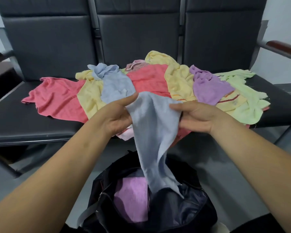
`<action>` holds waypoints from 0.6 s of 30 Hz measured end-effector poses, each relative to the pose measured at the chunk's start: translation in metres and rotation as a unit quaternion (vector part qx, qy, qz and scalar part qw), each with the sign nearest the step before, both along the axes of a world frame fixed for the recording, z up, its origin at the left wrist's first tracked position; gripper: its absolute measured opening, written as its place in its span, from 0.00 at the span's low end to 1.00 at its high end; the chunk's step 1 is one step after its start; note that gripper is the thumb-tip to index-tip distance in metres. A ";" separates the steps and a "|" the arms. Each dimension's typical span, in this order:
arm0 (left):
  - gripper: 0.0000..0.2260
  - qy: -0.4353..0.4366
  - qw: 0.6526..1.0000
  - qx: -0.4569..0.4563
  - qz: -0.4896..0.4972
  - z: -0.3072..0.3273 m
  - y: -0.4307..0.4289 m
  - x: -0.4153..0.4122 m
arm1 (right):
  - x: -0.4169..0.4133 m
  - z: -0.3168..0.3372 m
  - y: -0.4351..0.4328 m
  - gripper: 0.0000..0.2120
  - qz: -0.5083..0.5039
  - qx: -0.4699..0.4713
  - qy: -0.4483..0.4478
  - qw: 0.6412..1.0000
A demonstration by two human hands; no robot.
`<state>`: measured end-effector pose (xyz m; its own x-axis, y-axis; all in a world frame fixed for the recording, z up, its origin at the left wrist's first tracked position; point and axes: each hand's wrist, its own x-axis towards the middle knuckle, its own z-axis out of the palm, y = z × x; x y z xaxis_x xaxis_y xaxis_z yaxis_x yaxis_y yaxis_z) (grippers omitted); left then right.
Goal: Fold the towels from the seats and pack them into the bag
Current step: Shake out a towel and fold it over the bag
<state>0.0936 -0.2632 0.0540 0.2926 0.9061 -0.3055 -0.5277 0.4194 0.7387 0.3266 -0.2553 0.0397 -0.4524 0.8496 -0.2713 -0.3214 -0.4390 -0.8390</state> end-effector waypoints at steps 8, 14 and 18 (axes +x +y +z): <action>0.08 0.450 0.870 0.199 -0.004 -0.012 0.004 -0.037 | 0.011 0.005 0.000 0.21 -0.014 0.051 -0.151 0.987; 0.09 0.289 0.954 0.067 -0.038 -0.011 -0.002 -0.028 | -0.002 0.007 0.000 0.11 -0.074 -0.031 -0.033 0.996; 0.13 0.144 0.981 0.084 -0.096 -0.006 -0.005 -0.022 | 0.000 0.013 0.002 0.11 -0.115 -0.048 0.049 0.991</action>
